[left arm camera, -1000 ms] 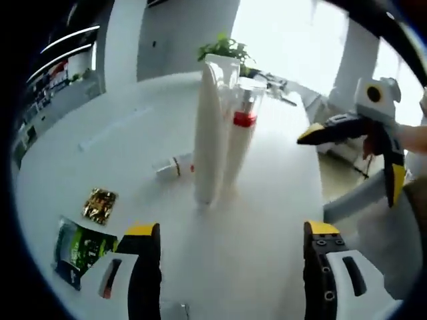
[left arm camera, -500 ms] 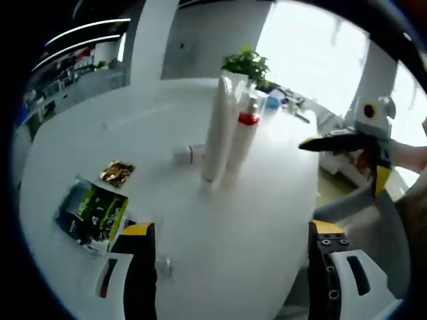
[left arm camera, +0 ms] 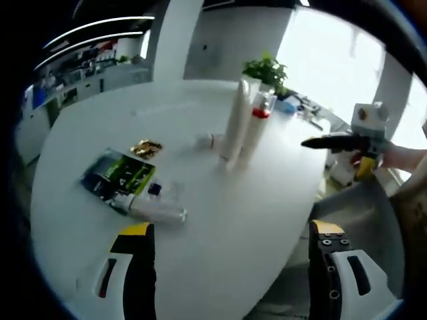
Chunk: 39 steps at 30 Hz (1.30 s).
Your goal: Arrange the skincare products in the storage area until every visible bottle or jar stands upright without overlapping.
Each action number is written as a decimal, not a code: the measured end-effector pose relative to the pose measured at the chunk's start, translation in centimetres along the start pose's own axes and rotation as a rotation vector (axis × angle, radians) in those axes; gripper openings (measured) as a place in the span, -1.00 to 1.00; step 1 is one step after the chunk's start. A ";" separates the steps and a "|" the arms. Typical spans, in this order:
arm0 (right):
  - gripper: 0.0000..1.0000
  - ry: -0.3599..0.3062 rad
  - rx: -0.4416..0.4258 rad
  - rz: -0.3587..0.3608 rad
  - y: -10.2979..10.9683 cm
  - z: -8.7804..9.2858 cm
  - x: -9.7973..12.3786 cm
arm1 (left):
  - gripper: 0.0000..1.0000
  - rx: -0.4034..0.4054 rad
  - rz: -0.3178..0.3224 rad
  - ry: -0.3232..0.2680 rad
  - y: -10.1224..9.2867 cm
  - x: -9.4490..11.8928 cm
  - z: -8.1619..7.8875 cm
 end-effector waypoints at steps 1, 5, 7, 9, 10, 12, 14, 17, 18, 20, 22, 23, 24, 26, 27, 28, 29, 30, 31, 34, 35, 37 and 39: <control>0.85 0.004 -0.001 -0.001 0.0 0.1 -0.1 | 0.87 0.008 -0.010 -0.003 -0.1 0.4 0.2; 0.85 0.011 -0.011 0.002 0.2 0.6 -0.2 | 0.86 0.023 -0.021 0.003 -0.6 1.5 1.2; 0.85 0.016 -0.017 0.003 0.2 0.9 -0.2 | 0.87 0.023 -0.034 0.016 -0.8 2.1 1.7; 0.85 0.022 -0.018 0.005 0.2 1.1 -0.2 | 0.87 0.041 -0.045 0.016 -1.0 2.8 2.0; 0.84 0.026 -0.018 0.007 0.3 1.1 -0.2 | 0.87 0.066 -0.052 0.012 -1.2 3.1 2.3; 0.83 0.027 -0.021 0.006 0.3 1.3 -0.2 | 0.86 0.084 -0.073 0.000 -1.3 3.6 2.6; 0.83 0.030 -0.018 0.007 0.4 1.3 -0.1 | 0.86 0.093 -0.086 -0.004 -1.3 3.8 2.8; 0.82 0.032 -0.025 0.010 0.4 1.4 -0.1 | 0.85 0.105 -0.098 0.000 -1.3 4.1 3.1; 0.82 0.031 -0.027 0.010 0.4 1.4 -0.1 | 0.84 0.105 -0.104 0.004 -1.3 4.2 3.3; 0.82 0.030 -0.030 0.011 0.3 1.4 0.0 | 0.84 0.106 -0.110 0.008 -1.2 4.3 3.4; 0.82 0.031 -0.034 0.012 0.3 1.4 0.0 | 0.83 0.107 -0.118 0.010 -1.2 4.4 3.6; 0.82 0.031 -0.035 0.013 0.3 1.4 0.0 | 0.82 0.107 -0.122 0.012 -1.2 4.5 3.6; 0.82 0.032 -0.037 0.015 0.3 1.4 0.0 | 0.82 0.101 -0.128 0.018 -1.3 4.6 3.8; 0.82 0.032 -0.041 0.016 0.2 1.4 0.0 | 0.82 0.097 -0.134 0.024 -1.5 4.8 4.0; 0.82 0.032 -0.044 0.016 0.2 1.4 0.0 | 0.82 0.096 -0.134 0.027 -1.5 4.8 4.2; 0.82 0.035 -0.046 0.017 0.1 1.4 0.0 | 0.82 0.096 -0.135 0.031 -1.6 4.8 4.3; 0.82 0.037 -0.045 0.018 0.0 1.4 0.0 | 0.82 0.095 -0.136 0.033 -1.6 4.9 4.3; 0.82 0.040 -0.043 0.020 -0.1 1.4 -0.1 | 0.82 0.093 -0.137 0.033 -1.6 4.9 4.2; 0.82 0.042 -0.042 0.022 -0.2 1.3 -0.1 | 0.82 0.092 -0.141 0.026 -1.5 4.9 4.1; 0.82 0.045 -0.036 0.032 -0.7 0.8 0.0 | 0.81 0.095 -0.151 0.017 -1.6 4.9 4.0; 0.82 0.045 -0.035 0.036 -0.9 0.7 0.1 | 0.81 0.093 -0.153 0.018 -1.7 5.0 4.0; 0.81 0.050 -0.030 0.049 -1.5 0.3 0.2 | 0.81 0.095 -0.158 0.020 -1.7 5.1 4.0; 0.81 0.054 -0.027 0.069 -2.4 -0.1 0.4 | 0.81 0.097 -0.163 0.017 -1.7 5.1 4.0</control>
Point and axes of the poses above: the point that each gripper's makers call its tool centre point, and the gripper's own axes: x roughly backward along the fingers, y roughly to its left, z roughly out of its underside, the point moved 10 cm from there along x, roughly backward along the fingers, and after that the axes turned 15 degrees about -x, right-handed, at the moved point
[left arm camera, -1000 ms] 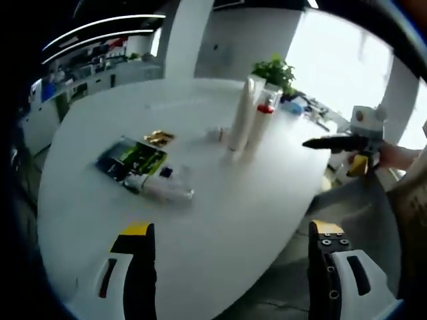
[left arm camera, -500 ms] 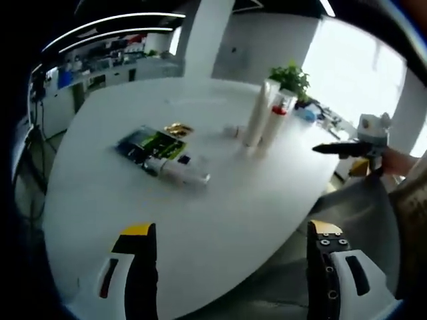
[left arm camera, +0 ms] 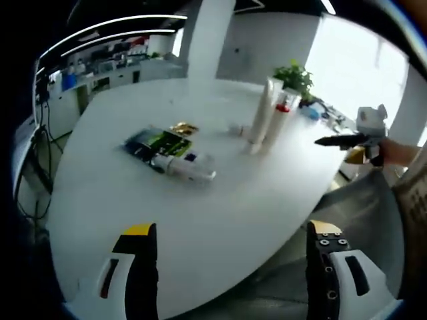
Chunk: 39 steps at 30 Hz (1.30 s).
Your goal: Arrange the skincare products in the storage area until every visible bottle or jar stands upright without overlapping.
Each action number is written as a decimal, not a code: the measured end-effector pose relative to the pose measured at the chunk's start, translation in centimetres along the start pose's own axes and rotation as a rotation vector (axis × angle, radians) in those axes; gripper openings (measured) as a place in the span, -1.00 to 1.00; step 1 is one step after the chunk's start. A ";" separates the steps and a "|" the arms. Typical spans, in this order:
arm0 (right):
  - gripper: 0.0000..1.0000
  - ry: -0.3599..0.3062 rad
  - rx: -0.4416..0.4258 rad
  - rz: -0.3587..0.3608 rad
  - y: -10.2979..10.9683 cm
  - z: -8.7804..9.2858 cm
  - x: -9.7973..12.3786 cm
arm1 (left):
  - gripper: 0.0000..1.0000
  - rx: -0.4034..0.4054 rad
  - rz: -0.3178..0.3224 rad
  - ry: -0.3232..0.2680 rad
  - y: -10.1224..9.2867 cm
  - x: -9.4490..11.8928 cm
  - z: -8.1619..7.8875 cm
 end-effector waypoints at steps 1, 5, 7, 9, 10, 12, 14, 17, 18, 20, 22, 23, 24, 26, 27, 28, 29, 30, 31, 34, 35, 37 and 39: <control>0.80 0.001 0.000 0.003 -0.2 -0.1 0.0 | 0.81 0.003 -0.003 -0.003 0.0 0.0 0.0; 0.76 0.007 0.014 0.045 -1.8 -1.1 0.2 | 0.81 0.014 -0.008 -0.006 0.1 0.1 0.0; 0.70 0.007 0.041 0.073 -2.7 -1.9 0.3 | 0.81 0.013 -0.008 -0.003 0.1 0.1 0.0; 0.67 0.017 0.058 0.092 -3.6 -2.7 0.4 | 0.80 0.004 0.000 0.007 -0.2 0.0 0.0; 0.67 0.018 0.065 0.099 -3.9 -3.0 0.4 | 0.80 -0.005 0.001 0.011 -0.3 -0.1 -0.1; 0.65 0.027 0.089 0.121 -5.0 -3.7 0.4 | 0.80 -0.014 0.011 0.016 -0.5 -0.2 -0.1; 0.63 0.048 0.117 0.149 -5.9 -4.5 0.4 | 0.80 -0.005 0.017 0.013 -0.6 -0.2 -0.1; 0.57 0.052 0.115 0.171 -7.7 -5.8 0.0 | 0.80 0.008 0.020 0.009 -0.6 -0.2 -0.1; 0.56 0.055 0.116 0.187 -8.3 -6.3 -0.1 | 0.80 0.008 0.022 0.010 -0.6 -0.2 -0.1; 0.53 0.080 0.136 0.223 -9.7 -7.3 -0.6 | 0.79 0.013 0.026 0.015 -0.6 -0.2 0.0; 0.52 0.090 0.140 0.238 -11.0 -8.4 -1.3 | 0.79 0.013 0.033 0.019 -0.7 -0.2 0.0; 0.52 0.091 0.145 0.241 -11.5 -8.9 -1.5 | 0.79 0.012 0.039 0.023 -0.8 -0.3 0.0; 0.51 0.094 0.150 0.245 -12.1 -9.6 -1.9 | 0.80 0.010 0.043 0.025 -0.8 -0.3 0.0; 0.51 0.103 0.157 0.249 -12.7 -10.3 -2.3 | 0.80 0.005 0.047 0.034 -0.9 -0.4 0.0; 0.51 0.113 0.167 0.253 -13.1 -10.8 -2.7 | 0.80 0.004 0.049 0.039 -0.8 -0.5 0.1; 0.51 0.121 0.177 0.254 -13.4 -11.2 -3.0 | 0.80 0.004 0.049 0.040 -0.8 -0.5 0.1; 0.50 0.135 0.190 0.252 -13.8 -11.6 -3.5 | 0.80 0.005 0.047 0.042 -0.7 -0.5 0.2; 0.50 0.144 0.198 0.247 -14.0 -11.9 -3.8 | 0.80 0.006 0.045 0.043 -0.7 -0.5 0.2; 0.49 0.155 0.203 0.242 -14.2 -12.3 -4.3 | 0.80 0.009 0.043 0.044 -0.6 -0.5 0.3; 0.47 0.165 0.178 0.201 -14.6 -12.8 -5.6 | 0.79 0.019 0.040 0.045 -0.4 -0.5 0.4; 0.45 0.169 0.176 0.193 -14.8 -12.8 -6.0 | 0.79 0.020 0.041 0.046 -0.4 -0.6 0.4; 0.44 0.198 0.174 0.193 -15.5 -12.8 -7.0 | 0.79 0.024 0.044 0.050 -0.4 -0.6 0.4; 0.43 0.222 0.166 0.183 -16.1 -12.9 -7.9 | 0.79 0.031 0.045 0.048 -0.3 -0.6 0.5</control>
Point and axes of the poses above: the point that each gripper's makers call its tool centre point, and the gripper's own axes: x roughly backward along the fingers, y roughly to its left, z roughly out of its underside, the point moved 10 cm from there along x, roughly backward along the fingers, and after that the axes turned 15 degrees about -x, right-handed, at the moved point
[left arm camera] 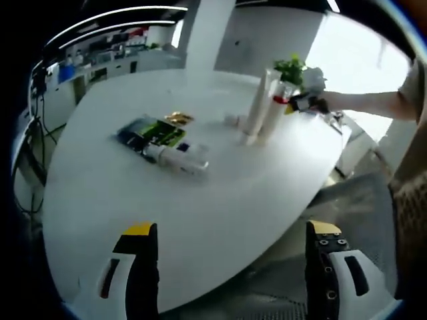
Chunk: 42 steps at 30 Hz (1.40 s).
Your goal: Arrange the skincare products in the storage area until every visible bottle or jar stands upright without overlapping.
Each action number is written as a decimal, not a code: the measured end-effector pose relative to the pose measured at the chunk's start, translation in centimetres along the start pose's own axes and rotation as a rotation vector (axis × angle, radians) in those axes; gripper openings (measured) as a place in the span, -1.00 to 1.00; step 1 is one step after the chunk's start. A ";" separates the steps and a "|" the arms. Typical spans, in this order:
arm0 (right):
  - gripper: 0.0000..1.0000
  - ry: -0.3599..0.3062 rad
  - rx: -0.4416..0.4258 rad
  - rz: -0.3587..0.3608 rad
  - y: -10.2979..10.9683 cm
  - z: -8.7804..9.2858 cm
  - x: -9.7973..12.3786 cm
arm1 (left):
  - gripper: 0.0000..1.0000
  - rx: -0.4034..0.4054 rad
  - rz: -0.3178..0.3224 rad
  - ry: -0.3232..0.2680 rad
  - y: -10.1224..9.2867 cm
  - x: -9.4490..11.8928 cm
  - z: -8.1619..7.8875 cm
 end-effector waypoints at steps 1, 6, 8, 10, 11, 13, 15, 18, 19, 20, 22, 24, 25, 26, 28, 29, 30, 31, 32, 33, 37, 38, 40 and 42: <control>0.40 0.011 -0.003 -0.016 0.0 -0.2 -0.4 | 0.79 0.009 -0.002 -0.003 0.1 0.0 0.0; 0.20 0.055 0.037 -0.081 0.6 -1.4 -2.2 | 0.78 0.048 -0.009 -0.012 0.6 0.0 0.2; 0.17 0.081 0.078 -0.106 1.1 -1.9 -3.0 | 0.78 0.054 -0.010 -0.008 0.8 -0.1 0.3; 0.15 0.099 0.112 -0.133 1.5 -2.2 -3.8 | 0.78 0.056 -0.009 0.002 0.9 -0.3 0.4; 0.13 0.111 0.128 -0.147 1.8 -2.3 -4.1 | 0.78 0.056 -0.009 0.005 1.0 -0.4 0.4; 0.08 0.146 0.159 -0.178 2.5 -2.4 -4.9 | 0.77 0.060 -0.013 0.007 1.1 -0.4 0.4; 0.05 0.164 0.188 -0.202 3.0 -2.7 -5.7 | 0.77 0.067 -0.016 0.006 1.2 -0.5 0.4; 0.01 0.191 0.213 -0.221 3.5 -2.9 -6.6 | 0.77 0.070 -0.015 0.007 1.2 -0.7 0.5; 0.00 0.203 0.224 -0.228 3.9 -3.1 -7.0 | 0.77 0.072 -0.014 0.009 1.1 -0.7 0.5; -0.01 0.205 0.227 -0.232 4.0 -3.2 -7.2 | 0.77 0.073 -0.014 0.010 1.2 -0.7 0.6; -0.06 0.211 0.235 -0.249 4.5 -3.4 -7.7 | 0.77 0.074 -0.016 0.019 1.2 -0.9 0.8; -0.09 0.220 0.246 -0.267 4.5 -3.7 -8.4 | 0.76 0.073 -0.018 0.026 1.2 -1.0 0.9; -0.10 0.231 0.255 -0.277 4.7 -3.8 -8.7 | 0.76 0.076 -0.019 0.026 1.2 -1.0 0.9; -0.10 0.236 0.261 -0.280 4.8 -3.8 -8.8 | 0.75 0.080 -0.020 0.023 1.3 -1.1 0.9; -0.13 0.264 0.296 -0.291 5.2 -3.7 -9.3 | 0.75 0.088 -0.023 0.017 1.3 -1.1 0.9; -0.14 0.273 0.300 -0.294 5.4 -3.7 -9.5 | 0.75 0.089 -0.024 0.017 1.4 -1.1 0.9; -0.15 0.281 0.307 -0.297 5.6 -3.7 -9.7 | 0.75 0.091 -0.025 0.018 1.4 -1.2 1.0; -0.17 0.282 0.317 -0.298 5.9 -3.8 -9.8 | 0.74 0.092 -0.026 0.018 1.4 -1.2 1.0; -0.20 0.285 0.334 -0.301 6.1 -3.8 -10.0 | 0.74 0.093 -0.026 0.020 1.4 -1.2 1.0; -0.25 0.291 0.348 -0.303 6.3 -3.8 -10.2 | 0.74 0.094 -0.026 0.021 1.4 -1.2 1.1; -0.42 0.353 0.434 -0.289 6.3 -3.6 -10.8 | 0.73 0.098 -0.026 0.024 1.5 -1.2 1.1; -0.47 0.363 0.448 -0.280 6.3 -3.6 -11.0 | 0.73 0.098 -0.026 0.024 1.5 -1.3 1.1; -0.55 0.344 0.454 -0.283 6.4 -3.8 -11.1 | 0.73 0.097 -0.027 0.025 1.6 -1.3 1.1; -0.57 0.346 0.446 -0.272 6.1 -3.8 -11.1 | 0.73 0.096 -0.027 0.027 1.6 -1.3 1.1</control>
Point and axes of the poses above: the point that each gripper's makers call its tool centre point, and the gripper's own axes: x roughly backward along the fingers, y roughly to its left, z roughly out of its underside, the point moved 10 cm from there along x, roughly backward along the fingers, and after that the axes turned 15 degrees about -x, right-handed, at the moved point
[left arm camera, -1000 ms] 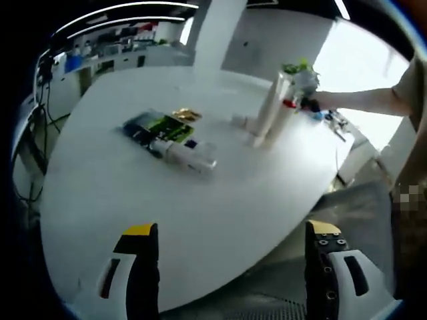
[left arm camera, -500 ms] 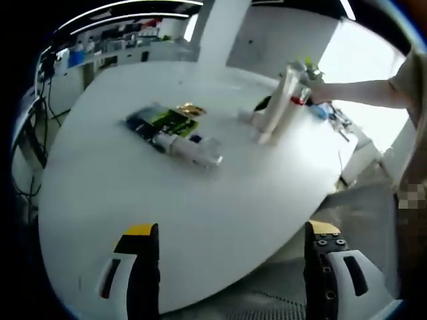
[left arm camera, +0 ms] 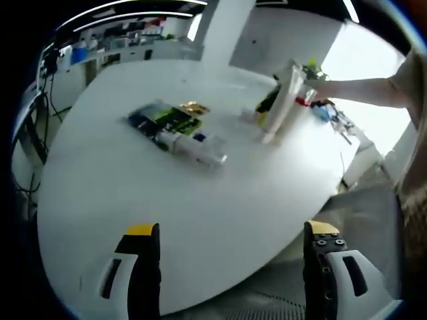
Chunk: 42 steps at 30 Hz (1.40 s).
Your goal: Arrange the skincare products in the storage area until every visible bottle or jar stands upright without overlapping.
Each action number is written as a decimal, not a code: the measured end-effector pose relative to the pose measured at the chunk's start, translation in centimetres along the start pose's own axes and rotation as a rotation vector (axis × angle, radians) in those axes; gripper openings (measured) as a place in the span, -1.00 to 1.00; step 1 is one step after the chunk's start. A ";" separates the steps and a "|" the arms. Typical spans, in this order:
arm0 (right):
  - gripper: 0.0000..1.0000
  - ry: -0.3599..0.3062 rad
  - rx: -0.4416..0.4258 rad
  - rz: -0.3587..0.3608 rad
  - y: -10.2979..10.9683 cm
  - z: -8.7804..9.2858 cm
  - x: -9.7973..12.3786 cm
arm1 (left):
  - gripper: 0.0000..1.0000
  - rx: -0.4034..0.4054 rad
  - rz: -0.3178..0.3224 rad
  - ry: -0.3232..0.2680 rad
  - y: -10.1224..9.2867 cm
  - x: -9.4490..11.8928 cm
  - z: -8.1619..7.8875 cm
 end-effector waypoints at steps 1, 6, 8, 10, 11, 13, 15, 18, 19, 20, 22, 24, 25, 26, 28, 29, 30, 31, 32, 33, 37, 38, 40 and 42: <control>-0.57 -0.004 -0.001 0.001 -0.1 0.0 0.0 | 0.73 -0.001 0.001 0.003 0.0 0.0 0.0; -0.60 -0.022 -0.010 0.033 0.0 -0.1 -0.1 | 0.72 -0.003 0.003 0.008 0.0 0.0 0.1; -0.60 -0.017 0.002 0.043 0.2 -0.2 -0.1 | 0.72 -0.002 0.003 0.006 0.0 -0.1 0.1; -0.60 -0.013 0.001 0.049 0.2 -0.2 -0.1 | 0.72 -0.006 0.004 0.006 0.0 -0.1 0.0; -0.61 -0.012 -0.009 0.052 0.2 -0.2 -0.1 | 0.72 -0.008 0.003 0.006 0.0 -0.1 0.0; -0.61 -0.017 -0.016 0.055 0.2 -0.2 -0.2 | 0.72 -0.010 0.003 0.005 0.0 -0.1 -0.1; -0.61 -0.036 -0.036 0.051 0.3 -0.2 -0.1 | 0.72 -0.014 0.002 0.005 0.0 0.0 -0.2; -0.61 -0.080 -0.066 0.042 0.4 -0.4 0.3 | 0.72 -0.020 0.000 0.004 0.0 0.1 -0.3; -0.61 -0.088 -0.068 0.049 0.4 -0.4 0.6 | 0.72 -0.022 0.000 0.002 0.0 0.1 -0.4; -0.61 -0.092 -0.068 0.053 0.4 -0.4 0.8 | 0.72 -0.024 -0.001 0.000 0.0 0.1 -0.5; -0.61 -0.101 -0.072 0.065 0.2 -0.3 1.4 | 0.72 -0.028 -0.002 -0.004 0.0 0.2 -0.6; -0.61 -0.111 -0.084 0.077 0.1 -0.1 2.0 | 0.72 -0.033 -0.004 -0.010 0.0 0.2 -0.8; -0.61 -0.118 -0.097 0.082 0.0 0.1 2.4 | 0.72 -0.035 -0.005 -0.012 0.0 0.3 -0.9; -0.61 -0.122 -0.101 0.084 -0.1 0.2 2.5 | 0.72 -0.037 -0.005 -0.014 -0.1 0.3 -1.0; -0.61 -0.149 -0.130 0.100 -0.2 0.6 3.3 | 0.72 -0.043 -0.006 -0.023 -0.3 0.5 -1.2; -0.61 -0.160 -0.141 0.107 -0.2 0.8 3.5 | 0.72 -0.045 -0.005 -0.023 -0.4 0.6 -1.2; -0.61 -0.171 -0.150 0.119 -0.2 1.1 3.8 | 0.72 -0.048 -0.005 -0.024 -0.4 0.6 -1.2; -0.61 -0.174 -0.159 0.123 -0.1 1.3 4.0 | 0.72 -0.050 -0.005 -0.024 -0.5 0.6 -1.1; -0.61 -0.180 -0.171 0.128 0.1 1.7 4.2 | 0.72 -0.053 -0.004 -0.023 -0.5 0.7 -1.1; -0.61 -0.184 -0.179 0.131 0.1 1.9 4.4 | 0.72 -0.056 -0.003 -0.023 -0.6 0.8 -1.1; -0.61 -0.202 -0.215 0.150 0.4 3.2 5.2 | 0.72 -0.067 -0.002 -0.027 -0.8 1.0 -1.3; -0.61 -0.209 -0.226 0.152 0.5 3.4 5.4 | 0.72 -0.069 -0.001 -0.028 -0.8 1.0 -1.4; -0.61 -0.224 -0.245 0.163 0.4 4.0 5.9 | 0.73 -0.076 -0.002 -0.032 -0.9 1.1 -1.6; -0.61 -0.238 -0.264 0.172 0.5 4.6 6.5 | 0.72 -0.084 -0.001 -0.038 -0.9 1.2 -1.8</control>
Point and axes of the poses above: the point that each gripper's makers call its tool centre point, and the gripper's own axes: x roughly backward along the fingers, y roughly to its left, z roughly out of its underside, the point moved 10 cm from there along x, roughly backward along the fingers, and after that the axes turned 15 degrees about -x, right-handed, at the moved point
